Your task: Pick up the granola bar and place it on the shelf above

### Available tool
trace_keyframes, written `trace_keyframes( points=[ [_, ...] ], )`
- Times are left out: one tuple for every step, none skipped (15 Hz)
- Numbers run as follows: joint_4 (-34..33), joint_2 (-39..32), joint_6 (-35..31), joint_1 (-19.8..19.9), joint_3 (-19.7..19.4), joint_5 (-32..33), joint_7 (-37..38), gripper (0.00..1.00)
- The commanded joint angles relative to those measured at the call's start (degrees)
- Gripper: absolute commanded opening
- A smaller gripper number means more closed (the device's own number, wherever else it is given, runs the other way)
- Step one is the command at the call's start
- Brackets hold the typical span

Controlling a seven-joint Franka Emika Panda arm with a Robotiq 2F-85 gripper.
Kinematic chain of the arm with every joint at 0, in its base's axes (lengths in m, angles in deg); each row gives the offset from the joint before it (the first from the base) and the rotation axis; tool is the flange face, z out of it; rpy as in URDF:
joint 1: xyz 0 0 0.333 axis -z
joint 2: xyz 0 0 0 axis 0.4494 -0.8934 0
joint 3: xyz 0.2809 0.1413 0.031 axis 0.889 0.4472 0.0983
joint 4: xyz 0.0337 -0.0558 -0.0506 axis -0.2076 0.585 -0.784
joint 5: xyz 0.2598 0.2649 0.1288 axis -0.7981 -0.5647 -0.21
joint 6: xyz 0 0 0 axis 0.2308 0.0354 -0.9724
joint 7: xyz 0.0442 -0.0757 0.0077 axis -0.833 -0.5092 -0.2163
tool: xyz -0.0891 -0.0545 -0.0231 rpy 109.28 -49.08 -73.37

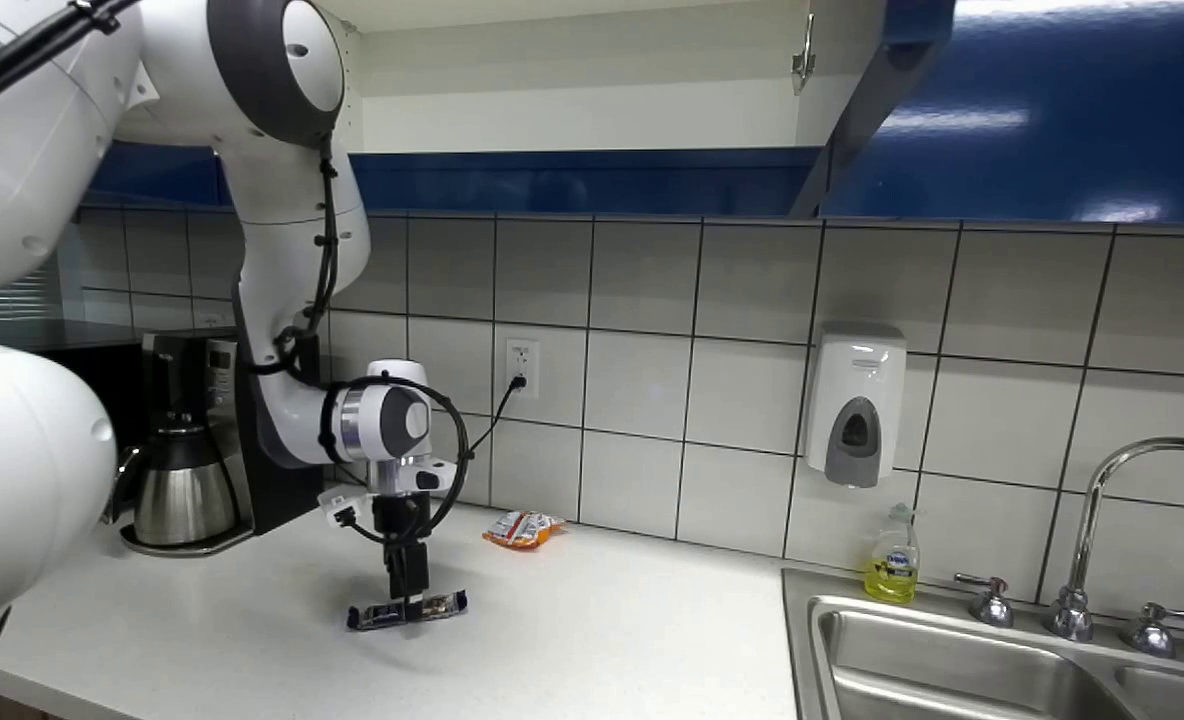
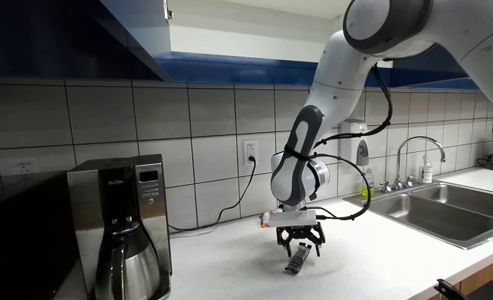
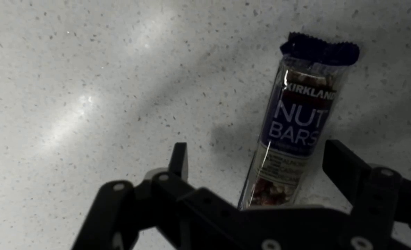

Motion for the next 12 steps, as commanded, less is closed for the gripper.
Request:
trace_keyframes(
  points=[
    [-0.7,-0.8,-0.5,-0.9,-0.8,0.0,1.7,1.0],
    [-0.8,-1.0,-0.5,-1.0,-0.8,0.0,1.8,1.0],
    [-0.8,-1.1,-0.5,-0.9,-0.8,0.0,1.8,1.0],
    [-0.9,-1.2,-0.5,-0.9,-0.9,0.0,1.8,1.0],
    [-0.9,-1.4,-0.5,-1.0,-0.9,-0.1,1.9,1.0],
    [-1.1,-1.6,-0.4,-0.9,-0.9,-0.1,1.9,1.0],
    [-1.2,-1.7,-0.3,-1.0,-0.9,-0.1,2.0,1.0],
    [-1.3,-1.9,-0.3,-1.0,-0.9,-0.1,2.1,1.0],
    [-1.4,-2.0,-0.3,-0.9,-0.9,-0.1,2.2,1.0],
    [-1.4,-2.1,-0.2,-1.0,-0.9,-0.1,2.3,1.0],
    [-1.5,-2.2,-0.2,-1.0,-0.9,-0.1,2.3,1.0],
    [-1.6,-2.3,-0.2,-1.0,-0.9,-0.1,2.3,1.0]
  ],
)
